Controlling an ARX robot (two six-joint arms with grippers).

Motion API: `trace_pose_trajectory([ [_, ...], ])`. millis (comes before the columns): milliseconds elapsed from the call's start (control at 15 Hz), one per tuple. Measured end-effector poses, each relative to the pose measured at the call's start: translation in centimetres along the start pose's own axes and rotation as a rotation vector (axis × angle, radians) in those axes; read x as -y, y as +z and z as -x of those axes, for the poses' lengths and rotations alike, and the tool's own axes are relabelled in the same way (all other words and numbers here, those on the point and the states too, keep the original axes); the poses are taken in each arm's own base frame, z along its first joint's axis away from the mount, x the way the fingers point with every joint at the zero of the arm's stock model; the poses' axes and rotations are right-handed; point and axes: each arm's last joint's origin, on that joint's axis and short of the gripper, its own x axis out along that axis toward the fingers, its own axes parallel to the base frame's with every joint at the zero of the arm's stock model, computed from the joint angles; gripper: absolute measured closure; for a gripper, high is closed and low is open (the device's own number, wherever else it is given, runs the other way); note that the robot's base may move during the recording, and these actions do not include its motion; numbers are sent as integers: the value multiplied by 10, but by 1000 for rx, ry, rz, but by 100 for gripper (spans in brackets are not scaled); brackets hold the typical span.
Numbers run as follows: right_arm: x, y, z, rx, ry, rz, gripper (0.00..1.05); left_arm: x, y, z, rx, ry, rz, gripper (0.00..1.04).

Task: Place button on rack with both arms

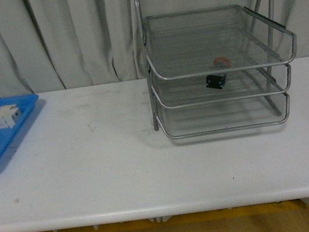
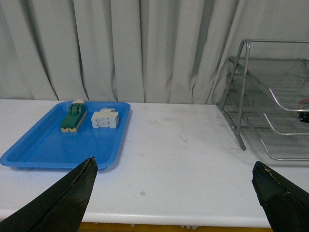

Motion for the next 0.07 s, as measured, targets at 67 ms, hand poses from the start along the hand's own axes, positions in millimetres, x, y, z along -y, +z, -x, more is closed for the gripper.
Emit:
trace_pose_trajectory([
  [67,0,0,0,0,0,0,6,0,0,0,0,0,0,7],
])
